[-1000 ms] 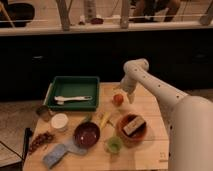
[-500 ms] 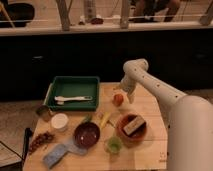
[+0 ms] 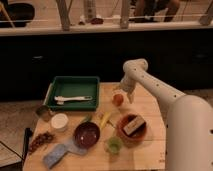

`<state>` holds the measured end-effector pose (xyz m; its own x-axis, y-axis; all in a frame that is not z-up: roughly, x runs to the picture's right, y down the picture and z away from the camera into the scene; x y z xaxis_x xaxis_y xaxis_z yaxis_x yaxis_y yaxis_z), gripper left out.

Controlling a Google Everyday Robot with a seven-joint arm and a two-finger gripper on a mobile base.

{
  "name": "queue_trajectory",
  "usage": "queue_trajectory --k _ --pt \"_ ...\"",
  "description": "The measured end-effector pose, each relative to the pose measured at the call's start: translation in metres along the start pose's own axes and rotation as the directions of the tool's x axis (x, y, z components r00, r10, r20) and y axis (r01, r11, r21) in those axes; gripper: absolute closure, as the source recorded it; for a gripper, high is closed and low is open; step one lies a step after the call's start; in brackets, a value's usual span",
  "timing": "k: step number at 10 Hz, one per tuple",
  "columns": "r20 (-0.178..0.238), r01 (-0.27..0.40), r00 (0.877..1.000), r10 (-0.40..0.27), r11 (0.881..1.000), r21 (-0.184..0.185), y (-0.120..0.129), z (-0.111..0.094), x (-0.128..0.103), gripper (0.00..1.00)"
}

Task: Place apple in table surface

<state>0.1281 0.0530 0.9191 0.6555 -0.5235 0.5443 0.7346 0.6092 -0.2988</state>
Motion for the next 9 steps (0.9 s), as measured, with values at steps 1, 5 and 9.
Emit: queue_trajectory --k 1,5,9 --pt "0.003 0.008 1.0 -0.008 1.0 -0.002 -0.0002 0.0005 0.0001 0.2" --pt "0.008 0.025 1.0 -0.025 1.0 -0.013 0.003 0.0015 0.0014 0.2" --pt "0.013 0.044 0.999 -0.043 0.999 -0.021 0.0069 0.0024 0.0035 0.2"
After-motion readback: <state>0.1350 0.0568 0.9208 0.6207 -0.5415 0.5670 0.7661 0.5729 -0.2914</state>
